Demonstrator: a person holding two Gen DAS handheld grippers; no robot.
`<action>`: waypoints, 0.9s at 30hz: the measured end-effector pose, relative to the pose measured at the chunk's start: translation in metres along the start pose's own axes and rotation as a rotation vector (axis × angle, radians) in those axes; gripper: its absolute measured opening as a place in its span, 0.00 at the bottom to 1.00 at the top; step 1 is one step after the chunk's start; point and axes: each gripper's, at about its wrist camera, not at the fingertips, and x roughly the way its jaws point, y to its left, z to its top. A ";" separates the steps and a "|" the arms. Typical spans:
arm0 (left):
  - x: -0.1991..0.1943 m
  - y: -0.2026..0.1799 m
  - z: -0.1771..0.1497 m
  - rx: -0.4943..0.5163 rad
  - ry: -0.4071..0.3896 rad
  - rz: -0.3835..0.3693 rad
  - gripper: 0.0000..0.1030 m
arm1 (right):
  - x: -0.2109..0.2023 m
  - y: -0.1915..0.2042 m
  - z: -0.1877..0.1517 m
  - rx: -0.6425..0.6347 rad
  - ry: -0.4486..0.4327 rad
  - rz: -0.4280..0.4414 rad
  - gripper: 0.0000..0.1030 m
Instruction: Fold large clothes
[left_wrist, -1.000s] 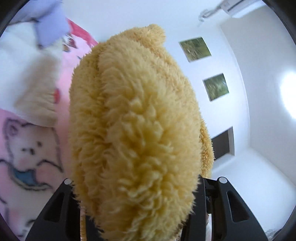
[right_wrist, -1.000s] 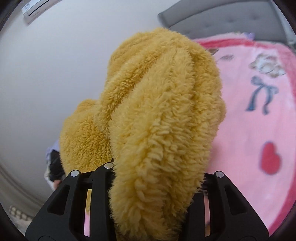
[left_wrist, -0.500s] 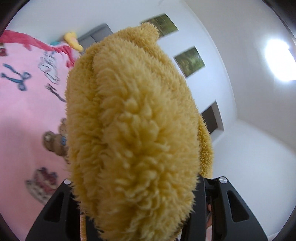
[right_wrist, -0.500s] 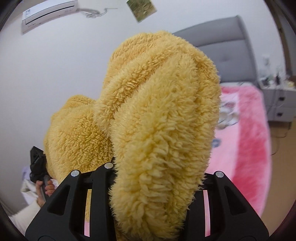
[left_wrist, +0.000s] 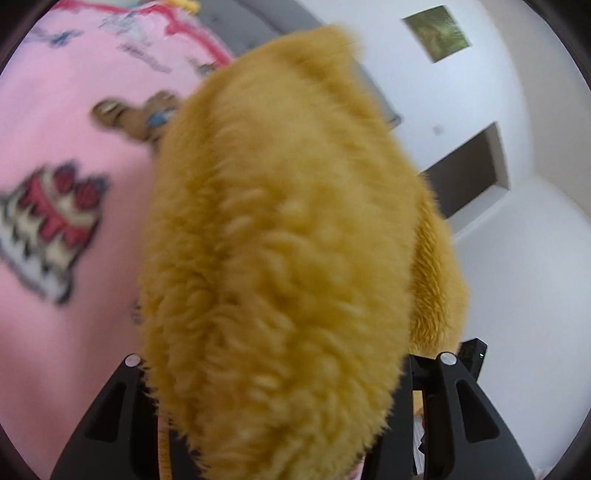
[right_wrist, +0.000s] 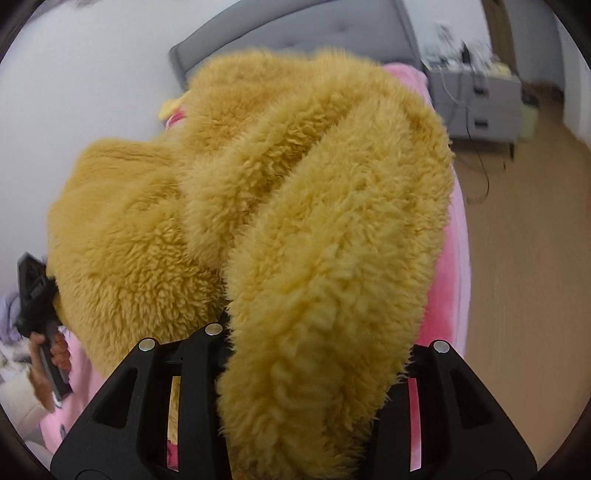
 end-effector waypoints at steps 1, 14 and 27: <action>0.003 0.004 -0.002 0.015 0.017 0.029 0.44 | -0.001 -0.005 -0.006 0.045 -0.016 0.025 0.35; -0.034 -0.021 0.005 0.117 0.022 0.201 0.93 | 0.005 -0.010 0.024 0.008 -0.009 -0.055 0.65; -0.142 -0.091 -0.025 0.562 -0.253 0.498 0.95 | -0.112 0.113 -0.018 -0.293 -0.475 -0.612 0.92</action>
